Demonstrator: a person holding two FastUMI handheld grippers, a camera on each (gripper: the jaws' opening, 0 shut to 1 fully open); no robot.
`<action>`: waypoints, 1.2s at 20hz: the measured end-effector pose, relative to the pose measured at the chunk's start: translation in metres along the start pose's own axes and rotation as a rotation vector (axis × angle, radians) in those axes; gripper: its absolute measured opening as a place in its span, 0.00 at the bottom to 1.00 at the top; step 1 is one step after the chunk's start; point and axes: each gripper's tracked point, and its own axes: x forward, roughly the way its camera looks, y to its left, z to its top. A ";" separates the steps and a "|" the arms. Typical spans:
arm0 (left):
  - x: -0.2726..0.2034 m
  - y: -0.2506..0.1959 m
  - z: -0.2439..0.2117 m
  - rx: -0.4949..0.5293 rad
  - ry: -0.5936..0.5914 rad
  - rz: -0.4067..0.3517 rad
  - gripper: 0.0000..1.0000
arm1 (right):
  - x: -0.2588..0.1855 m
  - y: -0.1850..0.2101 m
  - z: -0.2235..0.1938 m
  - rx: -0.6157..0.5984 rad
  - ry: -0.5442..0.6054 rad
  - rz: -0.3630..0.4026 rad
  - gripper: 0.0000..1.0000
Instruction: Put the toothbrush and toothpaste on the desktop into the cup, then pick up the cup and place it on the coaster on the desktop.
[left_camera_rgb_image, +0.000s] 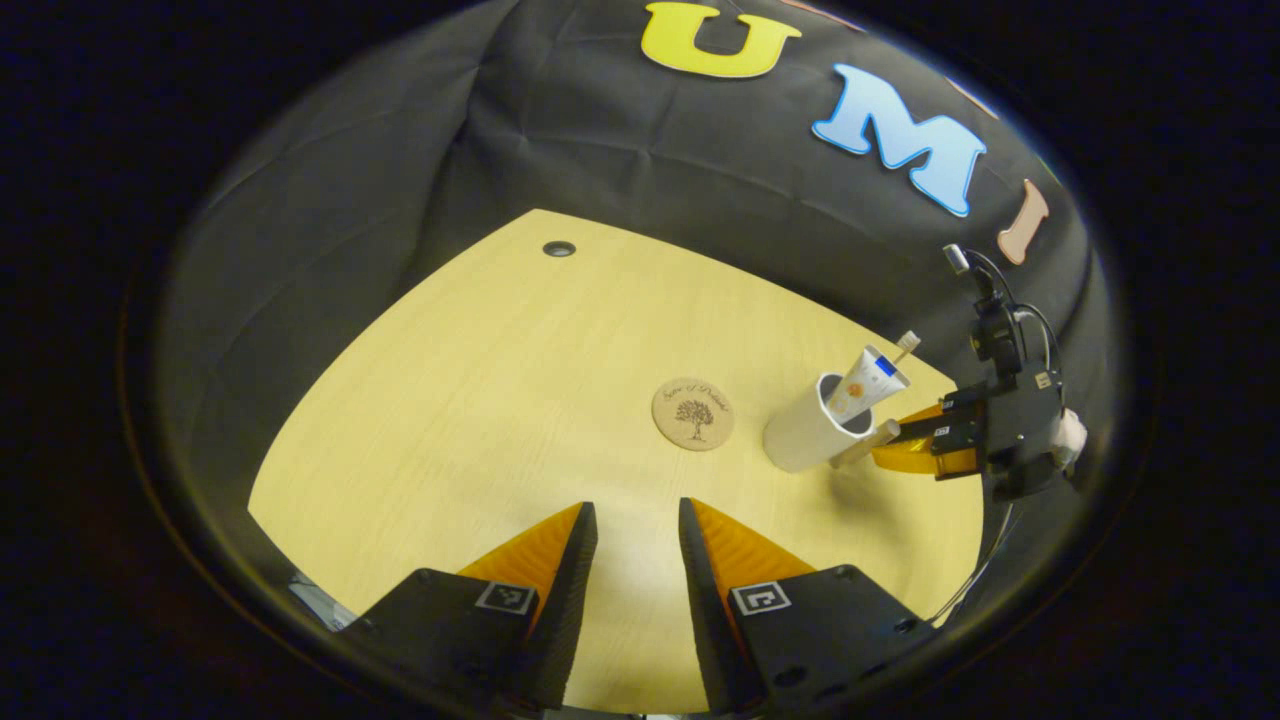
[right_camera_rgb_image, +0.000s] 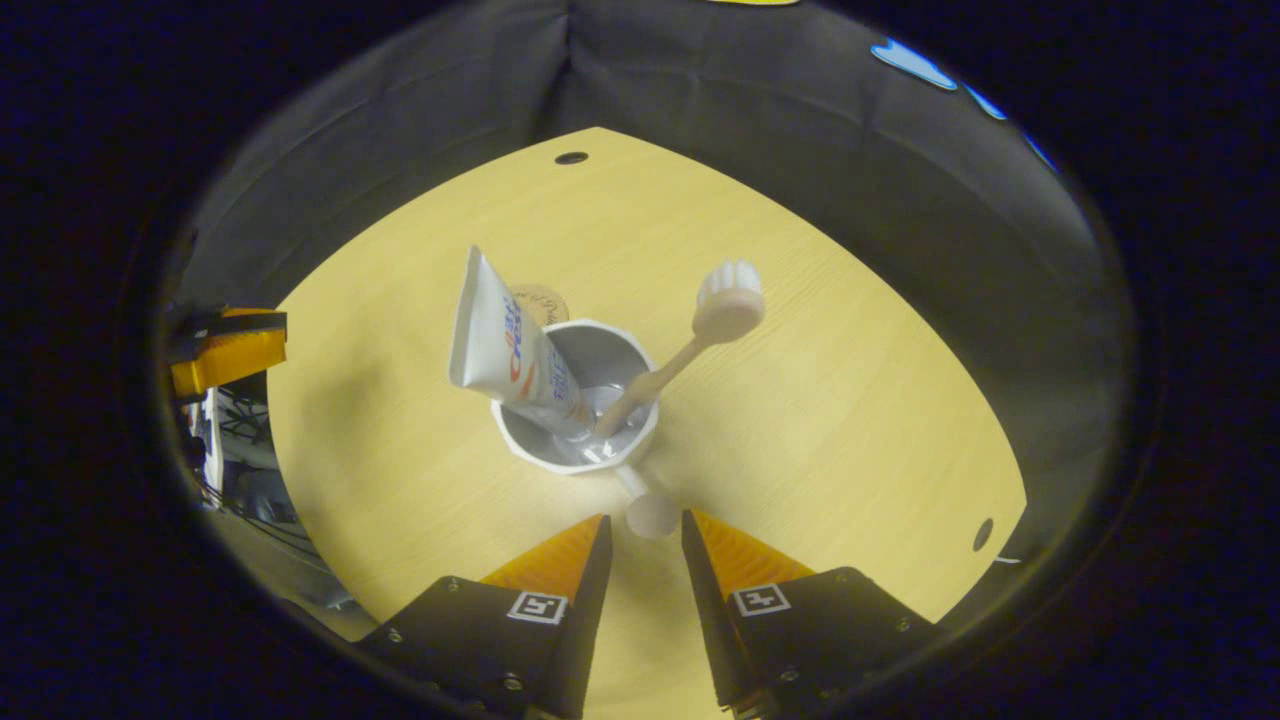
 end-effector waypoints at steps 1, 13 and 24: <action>0.000 0.001 -0.002 -0.003 0.000 0.005 0.57 | 0.002 -0.001 0.001 -0.013 0.006 -0.001 0.45; -0.013 0.018 -0.023 -0.087 0.001 0.072 0.57 | 0.026 -0.004 0.015 -0.043 -0.037 0.033 0.26; -0.006 0.017 -0.028 -0.055 0.016 0.048 0.57 | 0.025 0.005 0.016 0.119 -0.167 0.003 0.14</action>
